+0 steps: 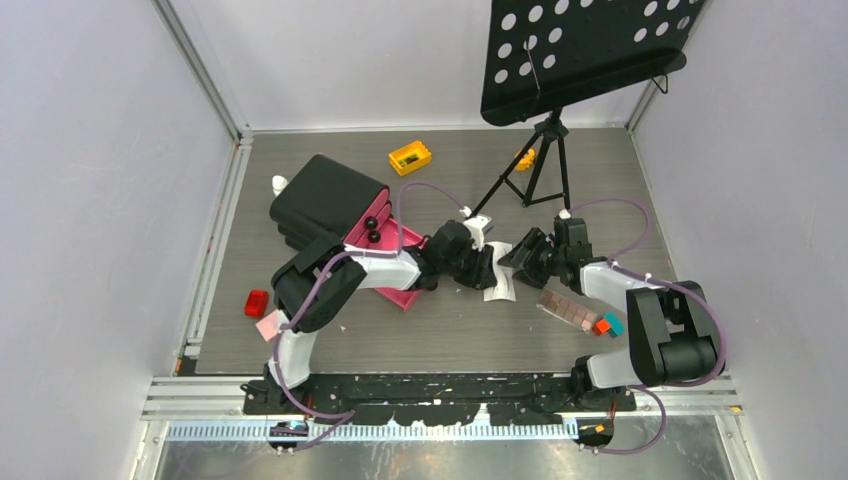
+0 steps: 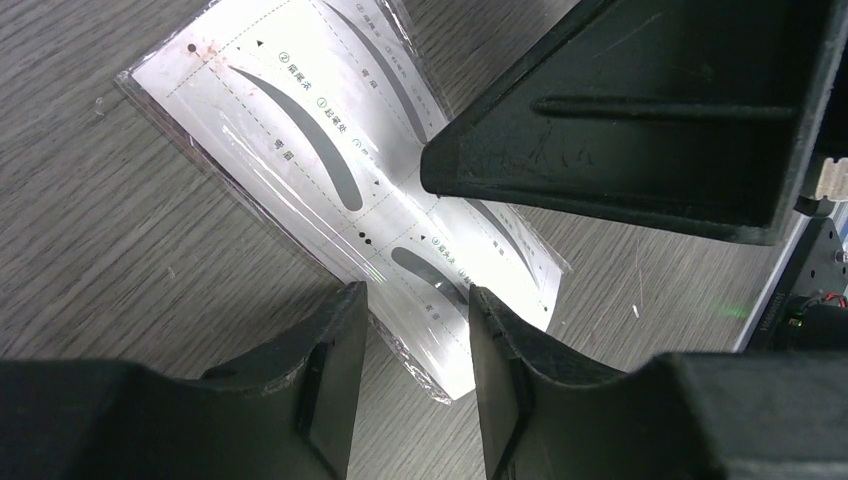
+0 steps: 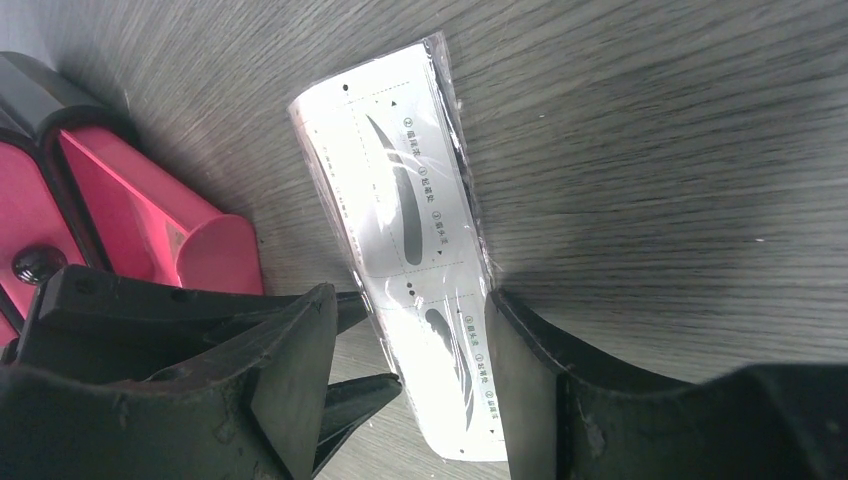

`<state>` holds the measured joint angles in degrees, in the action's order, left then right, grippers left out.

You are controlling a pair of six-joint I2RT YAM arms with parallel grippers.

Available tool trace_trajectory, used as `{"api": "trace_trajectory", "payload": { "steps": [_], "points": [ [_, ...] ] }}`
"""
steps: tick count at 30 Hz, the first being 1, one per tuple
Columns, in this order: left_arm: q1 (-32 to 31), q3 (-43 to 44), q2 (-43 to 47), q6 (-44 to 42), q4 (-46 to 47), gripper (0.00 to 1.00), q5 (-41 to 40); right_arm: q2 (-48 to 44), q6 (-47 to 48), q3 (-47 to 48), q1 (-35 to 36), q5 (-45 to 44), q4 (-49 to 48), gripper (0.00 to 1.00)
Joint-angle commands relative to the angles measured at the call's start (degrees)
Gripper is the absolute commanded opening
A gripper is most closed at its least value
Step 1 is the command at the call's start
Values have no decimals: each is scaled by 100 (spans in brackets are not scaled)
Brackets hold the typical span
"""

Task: Organize the makeup
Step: Pick up the makeup tool from the center of the board.

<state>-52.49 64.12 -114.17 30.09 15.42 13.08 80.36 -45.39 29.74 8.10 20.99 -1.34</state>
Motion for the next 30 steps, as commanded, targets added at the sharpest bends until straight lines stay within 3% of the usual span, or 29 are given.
{"api": "trace_trajectory", "payload": {
  "steps": [1,16,25,30],
  "points": [
    [-60,-54,326,106,83,44,71,98,5,-355,72,19,528,62],
    [-60,-63,698,6,-94,44,-160,-291,-178,-491,77,51,448,62],
    [-55,39,782,-289,-1243,60,-1455,-769,144,-145,74,-648,1519,63],
    [-60,10,428,-156,-1165,65,-1345,-776,251,0,82,-777,1862,63]
  ]
}}
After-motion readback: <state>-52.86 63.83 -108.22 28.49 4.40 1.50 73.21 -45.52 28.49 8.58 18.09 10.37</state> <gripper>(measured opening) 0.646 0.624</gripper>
